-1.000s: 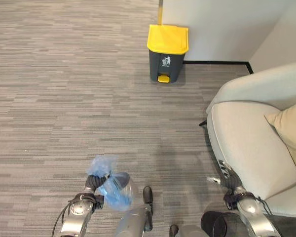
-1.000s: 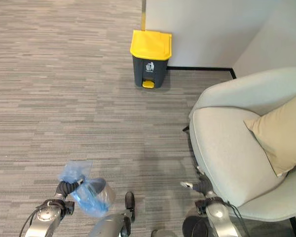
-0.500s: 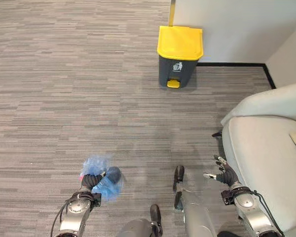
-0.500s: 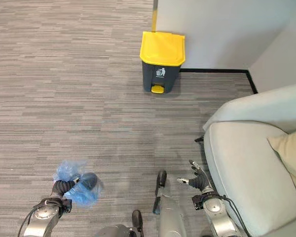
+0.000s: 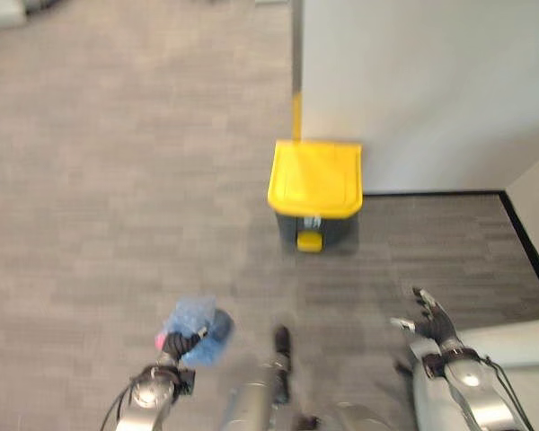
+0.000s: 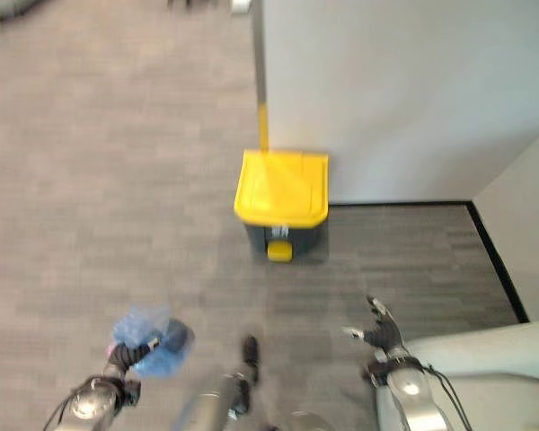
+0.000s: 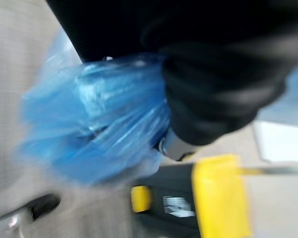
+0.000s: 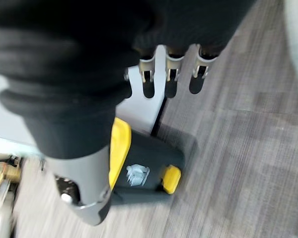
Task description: Gather garbage on tea table into small bin, then transfer packed bag to large trash can.
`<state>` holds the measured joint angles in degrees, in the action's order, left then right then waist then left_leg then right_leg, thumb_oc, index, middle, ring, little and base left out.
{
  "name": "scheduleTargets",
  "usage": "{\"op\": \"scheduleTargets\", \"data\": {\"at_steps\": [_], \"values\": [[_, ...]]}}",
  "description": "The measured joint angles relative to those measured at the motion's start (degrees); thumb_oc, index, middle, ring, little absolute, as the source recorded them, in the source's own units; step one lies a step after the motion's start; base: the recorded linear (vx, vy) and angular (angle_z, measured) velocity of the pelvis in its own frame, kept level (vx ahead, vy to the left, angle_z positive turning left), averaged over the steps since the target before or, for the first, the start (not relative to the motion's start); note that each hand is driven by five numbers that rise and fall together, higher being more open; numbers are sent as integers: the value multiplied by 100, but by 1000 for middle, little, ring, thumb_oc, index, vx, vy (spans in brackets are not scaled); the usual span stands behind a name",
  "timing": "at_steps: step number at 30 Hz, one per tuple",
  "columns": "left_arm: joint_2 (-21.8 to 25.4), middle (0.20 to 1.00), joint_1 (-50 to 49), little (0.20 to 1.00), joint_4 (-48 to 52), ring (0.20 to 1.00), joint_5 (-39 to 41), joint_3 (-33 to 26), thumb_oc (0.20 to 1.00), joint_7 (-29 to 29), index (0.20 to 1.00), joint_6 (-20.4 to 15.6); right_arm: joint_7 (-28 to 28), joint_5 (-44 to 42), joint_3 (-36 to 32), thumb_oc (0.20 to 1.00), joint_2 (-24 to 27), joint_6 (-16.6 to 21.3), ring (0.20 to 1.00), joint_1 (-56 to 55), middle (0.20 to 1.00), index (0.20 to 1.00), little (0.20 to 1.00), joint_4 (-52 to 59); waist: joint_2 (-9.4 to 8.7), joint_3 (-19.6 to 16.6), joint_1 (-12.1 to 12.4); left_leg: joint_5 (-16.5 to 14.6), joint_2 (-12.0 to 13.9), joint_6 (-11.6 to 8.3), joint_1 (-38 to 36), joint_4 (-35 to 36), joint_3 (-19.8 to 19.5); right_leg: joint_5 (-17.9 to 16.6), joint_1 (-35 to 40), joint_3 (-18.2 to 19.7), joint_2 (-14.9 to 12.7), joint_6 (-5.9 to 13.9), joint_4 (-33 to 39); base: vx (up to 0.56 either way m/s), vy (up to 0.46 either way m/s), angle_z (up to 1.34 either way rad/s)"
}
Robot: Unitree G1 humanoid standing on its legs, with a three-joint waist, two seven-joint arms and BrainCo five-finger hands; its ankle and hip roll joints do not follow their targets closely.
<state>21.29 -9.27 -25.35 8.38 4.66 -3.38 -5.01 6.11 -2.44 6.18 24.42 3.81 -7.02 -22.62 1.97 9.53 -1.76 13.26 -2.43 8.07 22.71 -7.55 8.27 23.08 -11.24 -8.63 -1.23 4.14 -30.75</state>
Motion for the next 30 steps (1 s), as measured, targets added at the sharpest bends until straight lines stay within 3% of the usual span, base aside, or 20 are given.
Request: {"op": "scheduleTargets", "data": {"at_steps": [1,2,4,6,8,9,10,11,12,14,16,17,19,23,26,27,30], "values": [[-28,200,91,200,15,200,1,-32,200,12,200,-15,21,-1,-16,1000,-24,-31,1000,12,1000,1000,1000,-88,-23,25,-84,19,-32,-29,6,112,-14,-206,-159,-214,-179,-151,57,307,116,14],[-71,200,221,200,-13,200,0,-34,200,17,200,-11,61,0,-6,1000,-101,-126,1000,-30,1000,1000,1000,-275,-120,80,-112,34,-30,-52,-5,36,-27,-427,165,-335,-122,-373,584,300,142,10],[-42,200,74,200,-18,200,0,-37,200,43,200,-3,53,4,18,1000,-374,-205,1000,-117,1000,1000,1000,-312,-514,116,25,-89,-135,-108,-498,111,8,-731,963,-252,-106,-240,1442,271,147,-16],[-45,200,-97,200,-11,200,-1,-32,200,89,200,6,68,6,-10,1000,-352,-135,1000,-167,1000,1000,1000,-208,-617,52,46,-649,-150,-197,-910,212,-2,-762,1430,-251,-62,-187,1730,236,155,-4],[-20,200,-11,200,-11,200,-1,-44,200,92,200,19,47,6,-11,1000,-365,-141,1000,-35,1000,1000,1000,-239,-697,38,72,-725,-119,-160,-1015,325,-22,-801,1387,-127,-74,-114,1599,173,123,-8],[-14,200,35,200,-17,200,0,-47,200,93,200,40,35,6,-11,1000,-376,-144,1000,101,1000,1000,1000,-261,-654,65,77,-726,-49,-154,-1083,412,-13,-835,1227,-36,-11,-11,1259,206,142,-33],[-21,200,185,200,-20,200,1,-43,200,84,200,64,-43,16,-5,1000,-372,-135,1000,388,1000,1000,1000,-269,-533,121,90,-727,83,-155,-1312,597,-10,-511,845,279,-118,86,807,150,103,-35],[-31,200,238,200,-35,200,0,-35,200,86,200,64,-55,18,-7,1000,-364,-133,1000,495,1000,1000,1000,-268,-499,128,95,-727,94,-155,-1409,648,2,-491,744,403,-246,171,1007,143,88,-27],[-16,200,334,200,-41,200,0,-41,200,87,200,60,-58,19,0,1000,-369,-134,1000,569,1000,1000,1000,-254,-490,121,104,-727,88,-156,-1448,654,22,-655,667,470,-382,252,1431,87,45,-7],[55,200,468,200,-42,200,0,-43,200,80,200,44,-62,20,-4,1000,-387,-139,1000,554,1000,1000,1000,-209,-525,112,79,-763,45,-214,-1520,682,-7,-1660,708,418,-553,136,2221,125,78,16],[63,200,435,200,-20,200,0,-50,200,72,200,42,-75,21,1,1000,-388,-165,1000,499,1000,1000,1000,-217,-514,105,177,-804,121,-277,-1642,709,15,-1830,957,403,-486,119,2497,116,90,-4],[56,200,312,200,-22,200,0,-72,200,54,200,49,-96,25,-11,1000,-371,-167,1000,448,1000,1000,1000,-223,-479,85,210,-898,171,-424,-1707,703,12,-1834,1063,400,-418,113,2589,123,131,-14],[56,200,207,200,-24,200,0,-75,200,54,200,62,-131,30,-17,1000,-364,-174,1000,442,1000,1000,1000,-247,-473,83,210,-987,187,-518,-1689,702,10,-1833,1022,399,-391,111,2546,71,105,-4],[66,200,231,200,-24,200,0,-93,200,54,200,80,-141,31,-14,1000,-365,-183,1000,465,1000,1000,1000,-297,-449,83,211,-1084,194,-486,-1674,693,15,-1820,781,399,-405,111,2131,32,68,-6],[62,200,300,200,-31,200,0,-84,200,52,200,81,-142,34,7,1000,-372,-179,1000,539,1000,1000,1000,-296,-358,162,153,-1243,209,-313,-1779,829,-53,-1704,-93,389,-463,215,575,68,11,-8],[59,200,298,200,-39,200,0,-84,200,45,200,79,-146,38,17,1000,-377,-177,1000,513,1000,1000,1000,-282,-333,178,93,-1235,197,-302,-1815,902,-123,-1403,-279,412,-440,257,426,104,-52,22],[114,200,335,200,-98,200,12,-91,200,-28,200,72,-142,89,116,1000,-343,-173,1000,447,1000,1000,1000,-290,-413,241,61,-1241,115,-245,-1782,878,-180,-1410,-790,393,-268,213,730,99,-76,17]]}}
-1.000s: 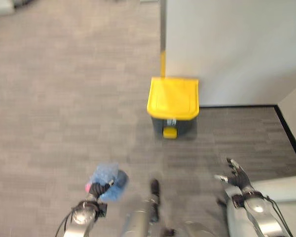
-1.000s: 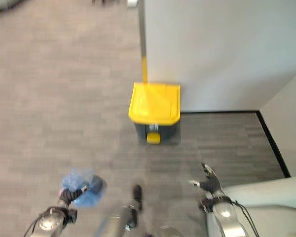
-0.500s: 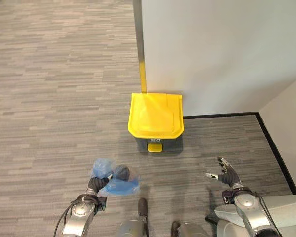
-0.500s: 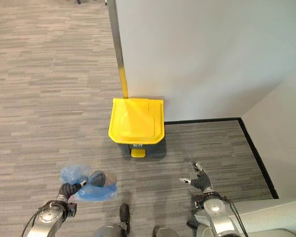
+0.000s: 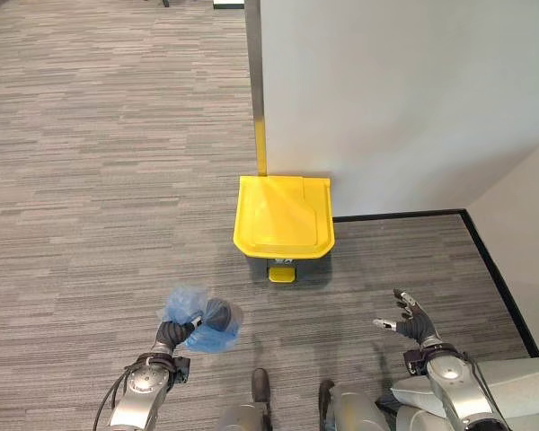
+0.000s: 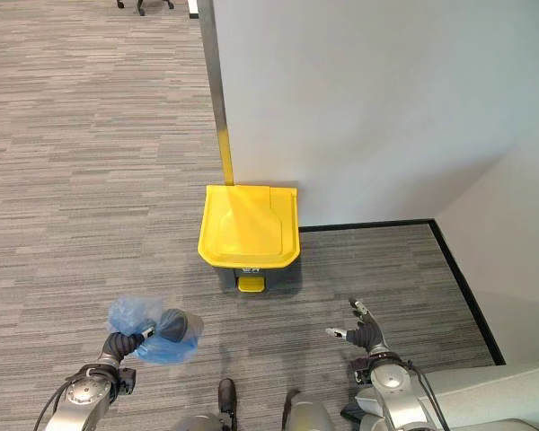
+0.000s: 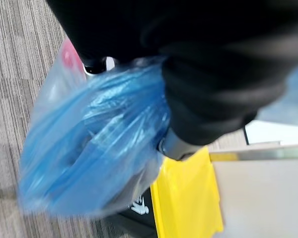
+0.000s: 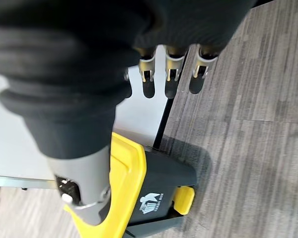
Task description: Gather garbage on tea table into small bin, then transfer packed bag to large trash can.
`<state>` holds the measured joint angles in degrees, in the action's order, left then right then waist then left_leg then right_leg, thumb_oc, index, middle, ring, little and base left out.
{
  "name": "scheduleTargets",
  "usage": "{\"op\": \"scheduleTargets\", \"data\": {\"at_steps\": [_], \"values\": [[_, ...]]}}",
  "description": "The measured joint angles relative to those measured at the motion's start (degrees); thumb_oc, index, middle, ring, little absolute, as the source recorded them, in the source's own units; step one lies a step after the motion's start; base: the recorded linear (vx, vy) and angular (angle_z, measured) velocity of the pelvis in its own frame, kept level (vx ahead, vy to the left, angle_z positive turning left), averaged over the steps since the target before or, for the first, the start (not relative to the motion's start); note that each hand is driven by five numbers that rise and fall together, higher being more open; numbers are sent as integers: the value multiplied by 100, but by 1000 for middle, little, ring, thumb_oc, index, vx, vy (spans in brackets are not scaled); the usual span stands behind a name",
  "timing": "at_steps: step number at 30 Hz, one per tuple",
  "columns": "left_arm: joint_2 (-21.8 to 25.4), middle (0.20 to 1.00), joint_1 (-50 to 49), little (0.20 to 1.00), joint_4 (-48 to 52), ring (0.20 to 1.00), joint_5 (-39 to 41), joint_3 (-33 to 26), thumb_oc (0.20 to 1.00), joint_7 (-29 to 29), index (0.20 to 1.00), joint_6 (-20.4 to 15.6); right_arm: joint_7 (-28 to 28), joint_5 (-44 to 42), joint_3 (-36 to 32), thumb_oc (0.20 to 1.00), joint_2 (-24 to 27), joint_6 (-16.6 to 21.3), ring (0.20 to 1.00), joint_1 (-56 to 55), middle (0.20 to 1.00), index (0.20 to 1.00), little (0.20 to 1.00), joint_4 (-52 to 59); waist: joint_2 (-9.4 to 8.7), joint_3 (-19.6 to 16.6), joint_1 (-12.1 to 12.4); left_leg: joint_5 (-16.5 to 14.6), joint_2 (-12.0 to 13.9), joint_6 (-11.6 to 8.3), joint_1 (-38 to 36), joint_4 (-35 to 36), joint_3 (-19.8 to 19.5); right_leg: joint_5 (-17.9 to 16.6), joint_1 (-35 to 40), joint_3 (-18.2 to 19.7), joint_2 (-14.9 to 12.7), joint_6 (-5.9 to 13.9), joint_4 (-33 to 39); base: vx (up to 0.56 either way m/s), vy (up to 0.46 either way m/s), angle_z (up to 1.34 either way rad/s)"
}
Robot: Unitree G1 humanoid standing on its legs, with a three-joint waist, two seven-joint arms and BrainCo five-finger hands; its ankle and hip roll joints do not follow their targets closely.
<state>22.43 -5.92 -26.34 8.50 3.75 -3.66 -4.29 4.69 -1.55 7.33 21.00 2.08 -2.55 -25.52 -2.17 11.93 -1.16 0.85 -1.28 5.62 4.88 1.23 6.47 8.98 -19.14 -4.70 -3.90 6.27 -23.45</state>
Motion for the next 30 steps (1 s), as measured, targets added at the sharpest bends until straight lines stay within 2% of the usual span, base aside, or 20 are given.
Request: {"op": "scheduleTargets", "data": {"at_steps": [3,4,6,7,10,12,14,15,18,19,20,21,22,25,28,29,30], "values": [[-99,200,-83,200,-65,200,-4,19,200,5,200,7,5,41,15,1000,6,-9,1000,-202,1000,1000,1000,16,-65,58,-94,4,-160,-108,-69,-43,-318,-203,111,18,112,-190,565,104,-132,81],[-174,200,-105,200,-46,200,-10,37,200,33,200,3,4,39,-68,1000,6,1,1000,-365,1000,1000,1000,-29,-4,78,-110,-112,-159,-229,-96,-86,-491,-496,430,-40,112,-436,922,74,-102,114],[-133,200,-189,200,74,200,-9,49,200,55,200,4,13,39,-139,1000,44,1,1000,-417,1000,1000,1000,-50,43,98,-115,-258,39,-477,74,-493,-237,-622,573,-275,138,-592,1130,50,-40,86],[-118,200,-241,200,88,200,-9,44,200,57,200,6,14,36,-128,1000,82,-1,1000,-364,1000,1000,1000,-65,52,105,-76,-222,127,-538,159,-753,-173,-703,622,-302,183,-711,1147,60,0,32],[-149,200,-261,200,73,200,-9,68,200,96,200,40,30,36,-160,1000,121,19,1000,-145,1000,1000,1000,-113,15,129,-7,-279,258,-609,305,-1369,12,-670,932,-277,229,-842,1316,49,54,0],[-159,200,-166,200,92,200,-9,72,200,130,200,35,38,35,-176,1000,145,29,1000,-67,1000,1000,1000,-96,-41,152,-7,-312,366,-648,350,-1425,52,-752,1123,-298,237,-995,1570,50,86,-1],[-154,200,-39,200,90,200,-10,68,200,124,200,33,72,31,-181,1000,146,22,1000,-41,1000,1000,1000,-104,-66,166,-16,-289,554,-689,443,-1275,-9,-813,1216,-298,242,-903,1687,79,131,4],[-157,200,4,200,86,200,-9,71,200,123,200,32,97,30,-181,1000,145,17,1000,-56,1000,1000,1000,-108,-78,173,-18,-218,647,-799,487,-1087,-111,-912,1305,-308,244,-953,1805,93,168,3],[-161,200,101,200,28,200,-9,72,200,119,200,33,134,28,-182,1000,137,5,1000,-63,1000,1000,1000,-161,-85,192,-18,2,902,-1108,520,-443,-271,-979,1551,-335,249,-886,2041,99,195,-12],[-162,200,109,200,18,200,-9,74,200,120,200,36,148,28,-221,1000,128,8,1000,-111,1000,1000,1000,-186,-59,190,-34,44,966,-1098,517,-399,-261,-951,1670,-331,249,-806,2084,221,421,-15],[-162,200,100,200,21,200,-9,76,200,127,200,36,160,28,-380,1000,92,5,1000,-130,1000,1000,1000,-225,86,107,-86,62,967,-1071,494,-312,-235,-864,1774,-337,240,-630,2098,190,380,-15],[-158,200,64,200,6,200,-9,66,200,120,200,26,161,29,-385,1000,124,-6,1000,-116,1000,1000,1000,-234,156,104,-127,255,906,-985,409,-233,-345,-787,1761,-253,238,-527,2004,163,353,-35],[-118,200,57,200,-6,200,-9,62,200,114,200,23,156,31,-381,1000,83,-11,1000,-121,1000,1000,1000,-259,137,109,-112,545,832,-939,316,-225,-238,-678,1679,-108,151,-401,1844,105,269,-42],[-43,200,50,200,-38,200,-10,60,200,112,200,27,147,36,-328,1000,-76,-19,1000,-115,1000,1000,1000,-273,-93,25,-78,393,427,-695,229,-223,132,-664,1500,190,-269,-212,1718,65,204,-50],[78,200,156,200,-84,200,-10,47,200,82,200,35,143,36,-237,1000,-117,-26,1000,-40,1000,1000,1000,-277,-123,45,0,256,172,-478,188,-319,476,-709,1278,153,-591,-113,1332,76,225,-57],[119,200,190,200,-80,200,-10,40,200,48,200,22,144,37,-155,1000,-107,-28,1000,18,1000,1000,1000,-301,-150,98,37,105,137,-314,121,-363,592,-740,1045,175,-615,-9,876,110,155,-61],[163,200,198,200,-98,200,-12,-4,200,18,200,30,126,37,-61,1000,-119,-31,1000,135,1000,1000,1000,-307,-129,205,50,77,136,-276,-21,-350,702,-678,754,166,-649,44,268,126,109,-56]]}}
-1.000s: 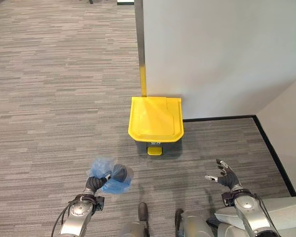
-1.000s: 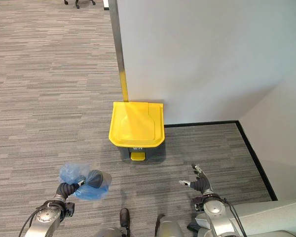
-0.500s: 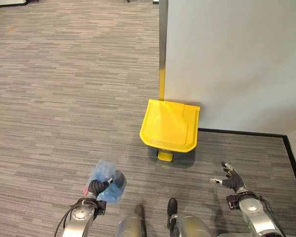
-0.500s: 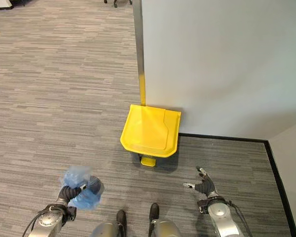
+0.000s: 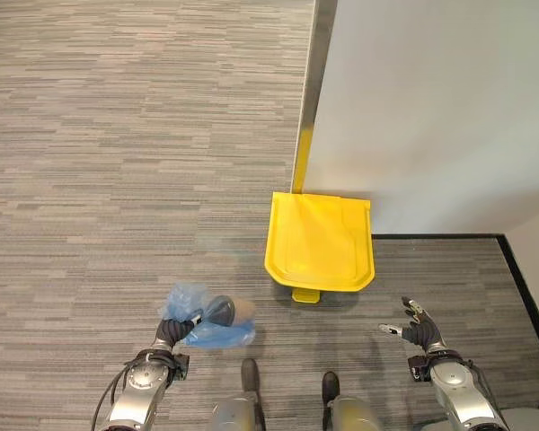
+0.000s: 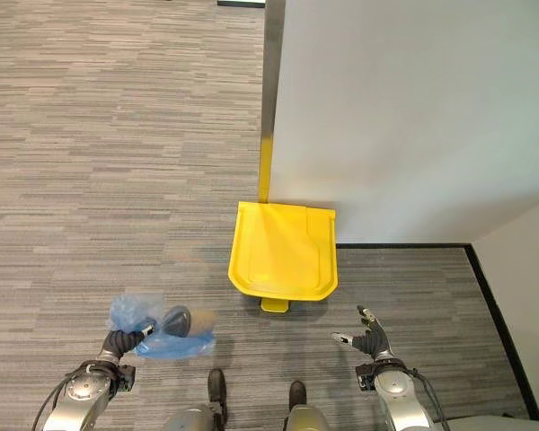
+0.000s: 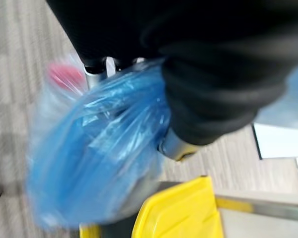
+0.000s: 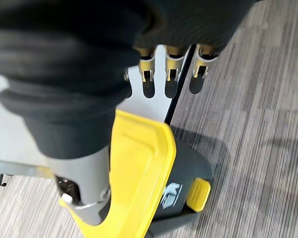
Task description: Gather garbage on tea table into small bin, then transfer packed bag to large trash can.
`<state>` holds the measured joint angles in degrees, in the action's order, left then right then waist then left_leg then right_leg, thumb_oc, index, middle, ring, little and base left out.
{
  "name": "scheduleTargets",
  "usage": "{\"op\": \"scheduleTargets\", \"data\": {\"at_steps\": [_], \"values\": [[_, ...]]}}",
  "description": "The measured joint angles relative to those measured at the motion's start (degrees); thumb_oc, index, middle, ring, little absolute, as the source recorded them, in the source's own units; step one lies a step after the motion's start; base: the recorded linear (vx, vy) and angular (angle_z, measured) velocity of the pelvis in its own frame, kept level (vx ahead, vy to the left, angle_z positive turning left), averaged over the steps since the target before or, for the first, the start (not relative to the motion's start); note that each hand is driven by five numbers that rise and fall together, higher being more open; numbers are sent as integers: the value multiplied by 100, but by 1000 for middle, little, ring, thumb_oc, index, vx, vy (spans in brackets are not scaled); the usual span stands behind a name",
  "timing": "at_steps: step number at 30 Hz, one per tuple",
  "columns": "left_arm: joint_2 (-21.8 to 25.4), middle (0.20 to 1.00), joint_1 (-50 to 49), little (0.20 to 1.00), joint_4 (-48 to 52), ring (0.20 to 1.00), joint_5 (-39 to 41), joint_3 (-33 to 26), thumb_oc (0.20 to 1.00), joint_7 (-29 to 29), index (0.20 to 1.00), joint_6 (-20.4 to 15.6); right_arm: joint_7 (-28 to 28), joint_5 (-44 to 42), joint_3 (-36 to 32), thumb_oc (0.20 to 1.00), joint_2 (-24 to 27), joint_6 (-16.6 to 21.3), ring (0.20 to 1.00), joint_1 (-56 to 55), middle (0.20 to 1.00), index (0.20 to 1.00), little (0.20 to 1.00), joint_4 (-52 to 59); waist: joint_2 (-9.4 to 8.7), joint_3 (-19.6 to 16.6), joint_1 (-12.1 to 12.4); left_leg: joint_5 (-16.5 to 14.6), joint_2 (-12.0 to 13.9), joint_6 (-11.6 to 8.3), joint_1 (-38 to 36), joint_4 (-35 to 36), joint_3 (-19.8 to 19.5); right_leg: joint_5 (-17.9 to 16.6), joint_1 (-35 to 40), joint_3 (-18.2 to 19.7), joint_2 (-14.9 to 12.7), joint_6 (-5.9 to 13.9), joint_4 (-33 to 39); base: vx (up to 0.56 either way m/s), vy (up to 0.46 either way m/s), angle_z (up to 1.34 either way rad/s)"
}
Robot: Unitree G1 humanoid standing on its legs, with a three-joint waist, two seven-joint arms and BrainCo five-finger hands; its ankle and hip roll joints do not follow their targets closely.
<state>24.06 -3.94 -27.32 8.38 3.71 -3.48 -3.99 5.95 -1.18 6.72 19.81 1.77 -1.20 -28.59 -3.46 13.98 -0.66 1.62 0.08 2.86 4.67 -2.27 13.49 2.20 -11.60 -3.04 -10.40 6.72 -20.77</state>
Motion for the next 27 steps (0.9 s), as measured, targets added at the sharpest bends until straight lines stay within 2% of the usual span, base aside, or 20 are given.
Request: {"op": "scheduleTargets", "data": {"at_steps": [1,2,5,7,8,9,11,13,17,18,23,25,27], "values": [[29,200,-31,200,-12,200,-2,7,200,-22,200,18,-27,0,11,1000,-14,7,1000,26,1000,1000,1000,25,27,15,-48,-25,-39,39,-119,107,9,171,-192,10,-1,125,-385,124,79,-33],[35,200,-50,200,8,200,0,-9,200,-56,200,13,-27,0,10,1000,-2,2,1000,-44,1000,1000,1000,42,8,18,-73,-122,-68,28,-217,247,67,354,-352,-31,103,185,-339,128,50,-20],[49,200,-107,200,-32,200,0,-161,200,-106,200,23,-27,-1,7,1000,3,-8,1000,-91,1000,1000,1000,40,-117,40,-68,-142,-184,55,-268,307,131,342,-609,-198,318,103,44,147,-18,-2],[-12,200,-109,200,-16,200,2,-161,200,-105,200,23,-24,-3,-66,1000,23,-21,1000,-224,1000,1000,1000,43,-148,23,-74,-184,-299,3,-294,222,-42,197,-488,-137,462,-158,429,118,-48,48],[-24,200,-113,200,-10,200,3,-160,200,-102,200,22,-23,-2,-65,1000,30,-23,1000,-260,1000,1000,1000,30,-148,23,-72,-194,-329,-12,-302,149,-120,-106,-395,-8,518,-331,606,125,-59,45],[-33,200,-158,200,-9,200,8,-178,200,-107,200,21,-22,-4,-66,1000,33,-39,1000,-236,1000,1000,1000,-18,-111,22,-27,-182,-284,-1,-304,128,-136,-337,-268,-76,558,-404,807,116,-49,26],[-52,200,-272,200,-8,200,13,-185,200,-103,200,24,-19,-6,-75,1000,41,-60,1000,-166,1000,1000,1000,-26,-6,17,-21,-182,-186,-1,-343,139,-221,-568,-1,-182,692,-549,1213,122,-40,9],[-95,200,-335,200,-5,200,14,-176,200,-94,200,24,-13,-8,-125,1000,41,-60,1000,-147,1000,1000,1000,-24,26,-4,-5,-182,-114,-2,-490,170,-271,-697,362,-206,796,-593,1673,78,-15,4],[-237,200,-295,200,13,200,14,-165,200,-76,200,25,33,-14,-347,1000,90,-82,1000,-188,1000,1000,1000,-26,125,-104,-67,-184,-76,-5,-602,283,-364,-856,678,-281,857,-594,2157,62,32,2],[-250,200,-291,200,13,200,25,-170,200,-76,200,24,33,-17,-340,1000,90,-88,1000,-199,1000,1000,1000,-26,146,-144,-64,-227,-60,-67,-617,289,-368,-906,718,-277,878,-586,2235,21,116,-6],[-249,200,-324,200,12,200,28,-169,200,-89,200,25,32,-119,-317,1000,83,-90,1000,-185,1000,1000,1000,-28,81,-199,-34,-237,-114,-74,-523,285,-345,-926,590,-173,845,-477,2233,-18,106,-7],[-224,200,-314,200,10,200,32,-172,200,-100,200,25,39,-120,-304,1000,83,-95,1000,-190,1000,1000,1000,-32,17,-221,-39,-223,-179,-51,-351,255,-325,-1003,373,-143,784,-423,2121,-40,169,-11],[-151,200,-257,200,5,200,53,-184,200,-102,200,28,44,-120,-295,1000,67,-99,1000,-151,1000,1000,1000,-32,-59,-171,-39,-346,-320,137,-132,60,-313,-1033,-8,-26,689,-359,1670,18,179,-21]]}}
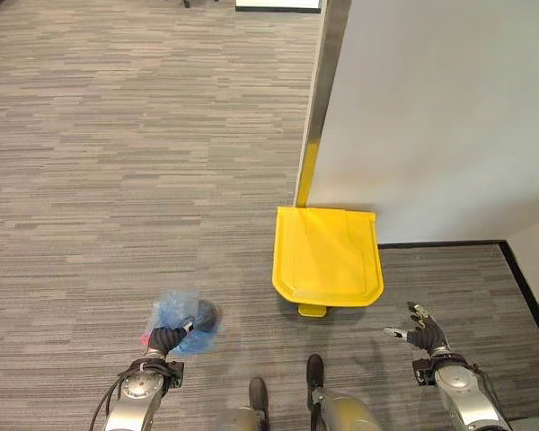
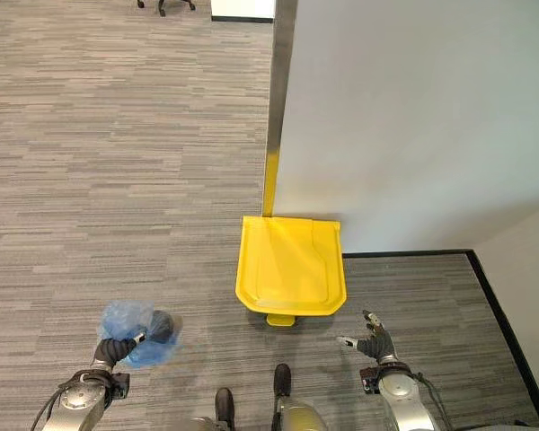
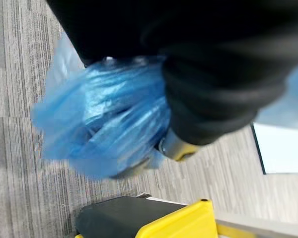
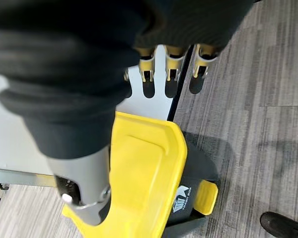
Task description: Gather garbage on tea table into small bin, then transfer packed bag to large trash can.
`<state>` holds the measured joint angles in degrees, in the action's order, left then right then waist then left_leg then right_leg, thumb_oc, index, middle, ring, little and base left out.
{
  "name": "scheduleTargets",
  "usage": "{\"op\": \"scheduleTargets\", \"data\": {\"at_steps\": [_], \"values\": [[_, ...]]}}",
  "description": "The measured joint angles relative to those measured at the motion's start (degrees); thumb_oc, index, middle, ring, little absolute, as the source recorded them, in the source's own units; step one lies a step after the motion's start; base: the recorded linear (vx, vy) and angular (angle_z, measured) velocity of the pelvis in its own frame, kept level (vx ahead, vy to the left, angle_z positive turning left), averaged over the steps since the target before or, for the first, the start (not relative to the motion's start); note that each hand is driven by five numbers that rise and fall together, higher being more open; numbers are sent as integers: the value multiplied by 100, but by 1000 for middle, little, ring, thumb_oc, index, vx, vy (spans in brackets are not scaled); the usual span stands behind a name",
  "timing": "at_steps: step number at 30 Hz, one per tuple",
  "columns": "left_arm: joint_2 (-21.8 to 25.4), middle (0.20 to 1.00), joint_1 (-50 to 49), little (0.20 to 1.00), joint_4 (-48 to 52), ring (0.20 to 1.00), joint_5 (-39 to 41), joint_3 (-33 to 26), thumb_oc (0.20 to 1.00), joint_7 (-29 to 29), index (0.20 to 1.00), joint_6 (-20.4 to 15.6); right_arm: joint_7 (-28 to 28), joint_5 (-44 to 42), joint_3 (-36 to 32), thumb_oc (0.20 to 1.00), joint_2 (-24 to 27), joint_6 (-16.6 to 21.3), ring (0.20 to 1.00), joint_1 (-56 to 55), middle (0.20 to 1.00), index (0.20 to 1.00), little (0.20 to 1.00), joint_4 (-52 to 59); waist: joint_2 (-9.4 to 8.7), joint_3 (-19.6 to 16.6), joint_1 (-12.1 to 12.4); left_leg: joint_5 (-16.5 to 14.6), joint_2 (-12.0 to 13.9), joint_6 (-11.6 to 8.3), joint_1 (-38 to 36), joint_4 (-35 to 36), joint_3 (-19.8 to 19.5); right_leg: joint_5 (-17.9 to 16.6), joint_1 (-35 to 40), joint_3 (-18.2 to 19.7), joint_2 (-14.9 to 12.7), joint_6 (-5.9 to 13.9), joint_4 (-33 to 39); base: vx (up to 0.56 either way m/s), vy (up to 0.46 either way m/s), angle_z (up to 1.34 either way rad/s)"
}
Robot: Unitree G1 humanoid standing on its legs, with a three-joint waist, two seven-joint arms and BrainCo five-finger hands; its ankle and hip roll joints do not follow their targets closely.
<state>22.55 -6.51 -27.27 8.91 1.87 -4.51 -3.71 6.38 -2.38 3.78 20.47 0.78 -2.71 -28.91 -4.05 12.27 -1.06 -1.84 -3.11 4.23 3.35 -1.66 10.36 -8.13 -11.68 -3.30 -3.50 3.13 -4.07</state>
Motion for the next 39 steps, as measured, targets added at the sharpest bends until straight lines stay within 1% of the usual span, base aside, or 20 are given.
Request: {"op": "scheduleTargets", "data": {"at_steps": [1,3,5,7,9,10,11,14,16,17,18,20,21,22,23,24,30,33,36,39], "values": [[35,200,31,200,-31,200,-1,-81,200,-3,200,1,6,-1,30,1000,-48,0,1000,43,1000,1000,1000,2,-29,65,-2,-72,-38,89,61,-121,56,37,-323,-4,-88,74,-646,164,156,-20],[27,200,-1,200,-57,200,2,-184,200,-15,200,-2,13,0,169,1000,-53,4,1000,-56,1000,1000,1000,62,-41,186,33,-187,-150,256,-36,-160,95,348,-1179,-350,-318,589,-1918,295,103,-37],[-38,200,108,200,-247,200,2,-187,200,-34,200,46,36,0,230,1000,-27,7,1000,-12,1000,1000,1000,377,-55,516,-86,-297,-293,515,58,-531,50,316,-1760,-822,-419,682,-1060,316,11,-5],[-174,200,168,200,-293,200,2,-182,200,-4,200,53,52,0,199,1000,-40,-23,1000,-192,1000,1000,1000,168,23,499,-223,-448,-490,424,49,-677,-167,392,-1713,-949,-482,760,-240,291,-51,71],[-231,200,273,200,-280,200,2,-185,200,-7,200,52,52,-3,-61,1000,-38,-17,1000,-271,1000,1000,1000,108,157,532,-268,-611,-623,426,42,-839,-455,376,-1181,-1018,-394,627,265,381,-156,83],[-301,200,294,200,-282,200,0,-133,200,-1,200,67,75,-23,-299,1000,-9,0,1000,-247,1000,1000,1000,110,321,515,-352,-636,-663,383,-105,-791,-801,310,-1028,-639,-325,270,-9,404,-213,72],[-330,200,350,200,-281,200,0,-38,200,0,200,58,92,-61,-387,1000,31,-3,1000,-283,1000,1000,1000,107,385,473,-381,-669,-623,334,-144,-794,-900,336,-994,-569,-255,-172,-99,178,-133,69],[-328,200,432,200,-383,200,1,-2,200,-1,200,50,110,-130,-439,1000,194,15,1000,24,1000,1000,1000,115,591,469,-367,-686,-389,265,-271,-709,-1119,229,-1004,-656,-11,-418,-213,60,-63,6],[-283,200,471,200,-443,200,0,34,200,7,200,49,171,-243,-453,1000,300,51,1000,58,1000,1000,1000,116,413,403,-396,-783,-529,-98,-382,-1001,-1125,42,-512,-527,-254,-981,15,35,-25,29],[-243,200,454,200,-357,200,2,25,200,4,200,24,302,-283,-514,1000,303,159,1000,175,1000,1000,1000,159,307,412,-403,-1080,-487,-355,-229,-1206,-1097,66,-420,-485,-301,-1025,49,23,-8,28],[-102,200,446,200,-226,200,2,23,200,5,200,-7,367,-324,-623,1000,285,227,1000,239,1000,1000,1000,259,120,415,-402,-1221,-378,-399,-195,-972,-1047,103,-412,-471,-388,-1074,34,-2,7,9],[2,200,525,200,-179,200,21,29,200,-2,200,-73,372,-353,-731,1000,438,281,1000,309,1000,1000,1000,228,132,407,-441,-585,137,-534,-300,-1,-966,173,-480,-519,-296,-973,-150,-4,5,7],[28,200,528,200,-189,200,22,26,200,-2,200,-79,367,-355,-717,1000,511,295,1000,383,1000,1000,1000,165,164,398,-408,-198,373,-556,-357,22,-1047,342,-465,-480,-212,-711,-279,-18,10,-30],[43,200,524,200,-264,200,23,32,200,-5,200,-73,364,-390,-687,1000,452,296,1000,496,1000,1000,1000,69,97,361,-364,-254,324,-507,-469,100,-981,461,-458,-383,-236,-488,-329,-22,16,-28],[35,200,516,200,-227,200,23,37,200,3,200,-96,387,-404,-633,1000,311,290,1000,481,1000,1000,1000,8,50,303,-451,-267,229,-479,-478,132,-984,509,-456,-371,-320,-65,-326,-22,30,-27],[22,200,503,200,-227,200,23,39,200,3,200,-94,401,-405,-600,1000,189,243,1000,452,1000,1000,1000,-75,26,285,-475,-267,168,-478,-483,135,-980,468,-445,-312,-367,116,-258,-21,39,-3],[-111,200,440,200,-228,200,-6,485,200,96,200,-65,454,-388,114,1000,-13,-14,1000,689,1000,1000,1000,-208,94,86,-499,-266,131,-475,-585,115,-833,401,-413,-134,-370,243,-233,-14,45,-16],[-225,200,572,200,-228,200,-58,746,200,165,200,-65,371,-390,603,1000,237,7,1000,843,1000,1000,1000,487,168,67,-510,-244,154,-450,-506,95,-868,417,-470,-132,-341,289,-207,7,-1,-2],[-249,200,320,200,-201,200,-57,687,200,113,200,-81,240,-374,309,1000,189,235,1000,861,1000,1000,1000,923,395,-70,-471,-254,233,-463,-445,129,-883,402,-509,-148,-264,299,-98,37,-23,1],[-307,200,178,200,-200,200,-57,422,200,5,200,-85,551,-251,-568,1000,60,253,1000,119,1000,1000,1000,867,286,-173,-536,-181,362,-540,-582,281,-794,347,-450,-132,-76,387,-30,31,-23,-20]]}}
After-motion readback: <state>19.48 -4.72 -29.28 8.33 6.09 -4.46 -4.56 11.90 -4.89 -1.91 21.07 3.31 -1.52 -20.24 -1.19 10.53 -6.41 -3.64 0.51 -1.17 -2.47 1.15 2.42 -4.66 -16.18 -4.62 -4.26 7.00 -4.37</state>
